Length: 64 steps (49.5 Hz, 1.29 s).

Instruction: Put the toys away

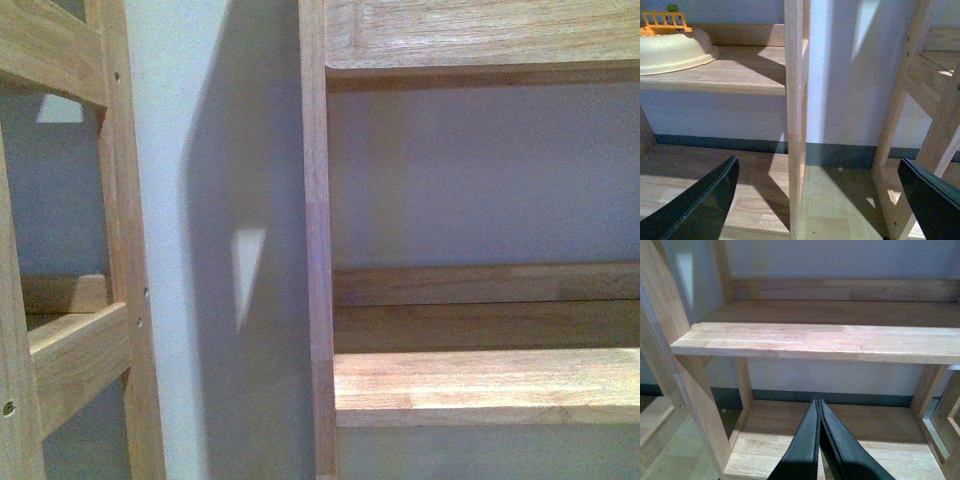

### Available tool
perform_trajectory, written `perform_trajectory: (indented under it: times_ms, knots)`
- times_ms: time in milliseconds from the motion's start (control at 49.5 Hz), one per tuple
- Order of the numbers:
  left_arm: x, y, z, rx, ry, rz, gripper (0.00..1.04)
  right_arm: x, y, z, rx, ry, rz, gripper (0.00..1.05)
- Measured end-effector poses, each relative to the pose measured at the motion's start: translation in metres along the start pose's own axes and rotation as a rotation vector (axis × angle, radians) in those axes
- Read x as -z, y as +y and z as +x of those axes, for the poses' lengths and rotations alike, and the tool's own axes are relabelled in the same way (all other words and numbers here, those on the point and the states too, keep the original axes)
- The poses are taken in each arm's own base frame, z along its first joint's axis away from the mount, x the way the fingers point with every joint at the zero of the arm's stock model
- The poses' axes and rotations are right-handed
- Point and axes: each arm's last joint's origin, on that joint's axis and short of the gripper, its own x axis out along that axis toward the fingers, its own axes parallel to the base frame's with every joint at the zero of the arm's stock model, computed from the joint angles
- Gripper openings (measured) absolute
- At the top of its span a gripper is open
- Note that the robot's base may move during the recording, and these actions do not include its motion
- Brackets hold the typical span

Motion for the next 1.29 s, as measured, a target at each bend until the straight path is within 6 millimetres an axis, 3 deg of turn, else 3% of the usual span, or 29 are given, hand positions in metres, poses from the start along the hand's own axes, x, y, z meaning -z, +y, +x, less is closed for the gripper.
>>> perform_trajectory:
  times_ms: [767, 1130, 1292]
  knots:
    - [0.000, 0.000, 0.000, 0.000, 0.000, 0.000, 0.99, 0.035, 0.000, 0.000, 0.000, -0.006, 0.000, 0.03]
    - [0.000, 0.000, 0.000, 0.000, 0.000, 0.000, 0.99, 0.035, 0.000, -0.001, 0.001, -0.012, 0.000, 0.04]
    - [0.000, 0.000, 0.000, 0.000, 0.000, 0.000, 0.99, 0.035, 0.000, -0.001, 0.001, -0.012, -0.002, 0.25]
